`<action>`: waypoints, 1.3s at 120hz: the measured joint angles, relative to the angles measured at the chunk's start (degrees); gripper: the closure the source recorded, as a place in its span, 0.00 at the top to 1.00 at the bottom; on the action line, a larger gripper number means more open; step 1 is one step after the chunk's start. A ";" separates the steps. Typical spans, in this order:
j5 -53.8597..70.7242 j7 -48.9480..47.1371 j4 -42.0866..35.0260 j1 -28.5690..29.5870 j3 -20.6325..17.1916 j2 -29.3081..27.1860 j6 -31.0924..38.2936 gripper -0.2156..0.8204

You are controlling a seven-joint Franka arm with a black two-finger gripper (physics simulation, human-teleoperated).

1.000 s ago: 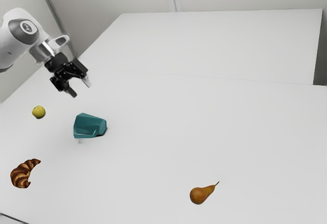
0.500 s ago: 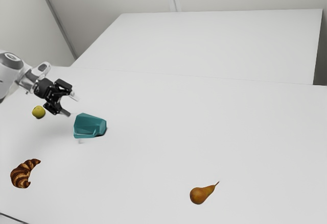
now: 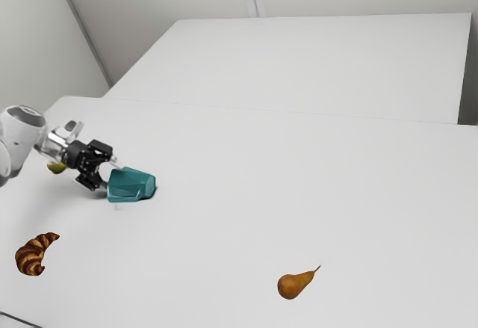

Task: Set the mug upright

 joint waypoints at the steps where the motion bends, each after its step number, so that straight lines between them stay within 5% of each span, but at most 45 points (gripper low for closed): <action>1: -0.15 0.08 -0.11 -0.03 -0.03 -0.01 0.04 0.79; 28: -2.71 1.88 -0.81 -1.38 -0.77 -0.42 0.97 0.74; 56: -3.28 3.14 -5.61 -2.48 -1.44 -5.12 2.97 0.30; 76: -3.31 3.76 -5.80 -2.93 -1.91 -5.73 3.66 0.13; 118: -2.58 4.42 -5.44 -4.00 -2.87 -8.15 4.13 0.05; 156: 16.49 4.06 -14.74 -25.88 -2.35 -24.78 16.67 0.04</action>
